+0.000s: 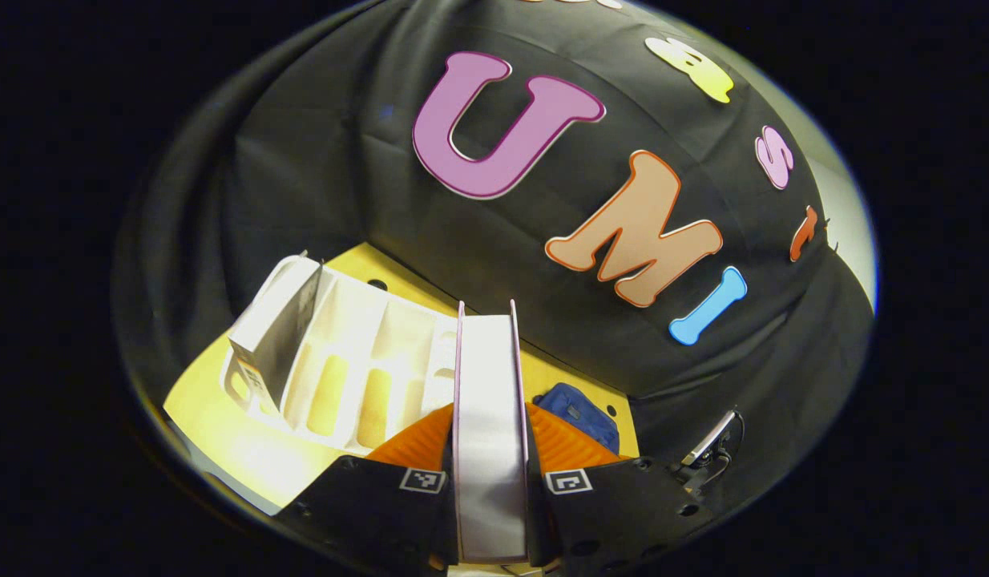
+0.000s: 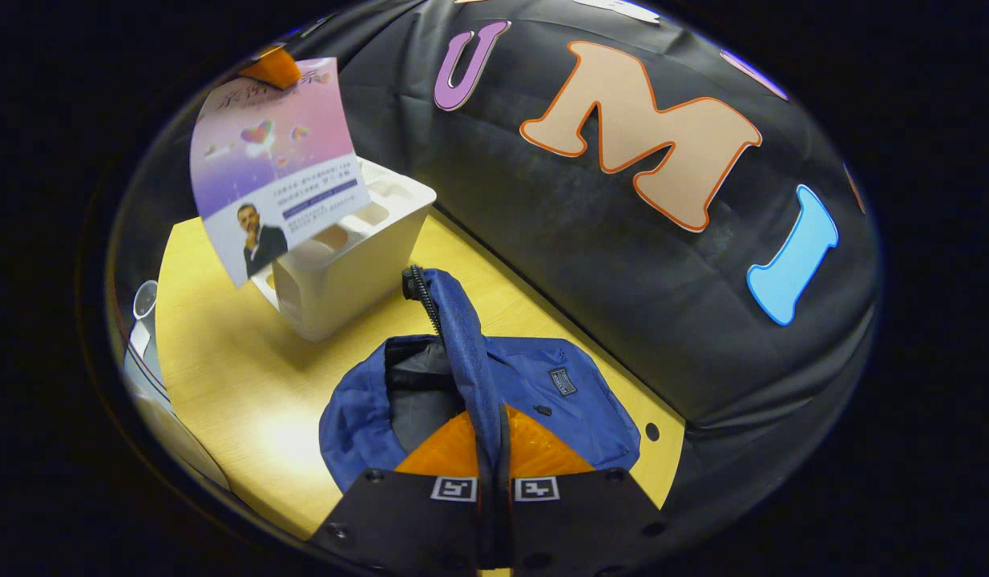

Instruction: Open the schoolbag, grab two books from the bookshelf and put them into the schoolbag.

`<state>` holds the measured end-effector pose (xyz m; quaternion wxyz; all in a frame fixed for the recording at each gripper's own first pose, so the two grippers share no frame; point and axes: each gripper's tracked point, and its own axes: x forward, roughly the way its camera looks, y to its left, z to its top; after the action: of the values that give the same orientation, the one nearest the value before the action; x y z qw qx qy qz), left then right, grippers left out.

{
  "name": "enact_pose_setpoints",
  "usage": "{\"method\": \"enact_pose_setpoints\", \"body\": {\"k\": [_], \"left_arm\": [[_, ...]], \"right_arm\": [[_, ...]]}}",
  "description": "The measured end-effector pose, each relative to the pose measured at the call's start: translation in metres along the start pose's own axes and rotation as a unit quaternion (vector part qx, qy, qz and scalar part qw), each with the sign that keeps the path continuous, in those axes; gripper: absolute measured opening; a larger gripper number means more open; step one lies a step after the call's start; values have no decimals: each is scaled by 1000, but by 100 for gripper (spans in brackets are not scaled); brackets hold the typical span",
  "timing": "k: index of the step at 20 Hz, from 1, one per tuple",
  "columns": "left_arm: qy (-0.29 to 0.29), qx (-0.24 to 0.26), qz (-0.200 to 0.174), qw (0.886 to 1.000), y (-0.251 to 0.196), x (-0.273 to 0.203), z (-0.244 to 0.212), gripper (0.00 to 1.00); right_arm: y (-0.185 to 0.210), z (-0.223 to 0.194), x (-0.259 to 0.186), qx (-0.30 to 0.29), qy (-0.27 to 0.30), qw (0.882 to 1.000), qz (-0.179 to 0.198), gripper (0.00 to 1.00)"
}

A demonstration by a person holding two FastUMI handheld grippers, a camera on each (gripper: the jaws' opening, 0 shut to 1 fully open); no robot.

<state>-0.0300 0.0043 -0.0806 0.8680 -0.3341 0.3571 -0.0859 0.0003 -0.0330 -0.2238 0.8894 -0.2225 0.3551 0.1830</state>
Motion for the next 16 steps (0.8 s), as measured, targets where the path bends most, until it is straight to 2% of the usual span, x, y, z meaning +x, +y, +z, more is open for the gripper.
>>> {"method": "enact_pose_setpoints", "body": {"k": [6,9,16], "left_arm": [[20,-58,-31,998,-18,29,-45,31],[17,-67,-44,997,-28,42,-73,31],[42,-145,-49,987,-42,84,-138,31]], "right_arm": [[-3,3,-1,25,-7,1000,14,3],[-6,4,-2,41,-10,999,18,3],[-7,10,-1,50,-24,998,28,3]]}}
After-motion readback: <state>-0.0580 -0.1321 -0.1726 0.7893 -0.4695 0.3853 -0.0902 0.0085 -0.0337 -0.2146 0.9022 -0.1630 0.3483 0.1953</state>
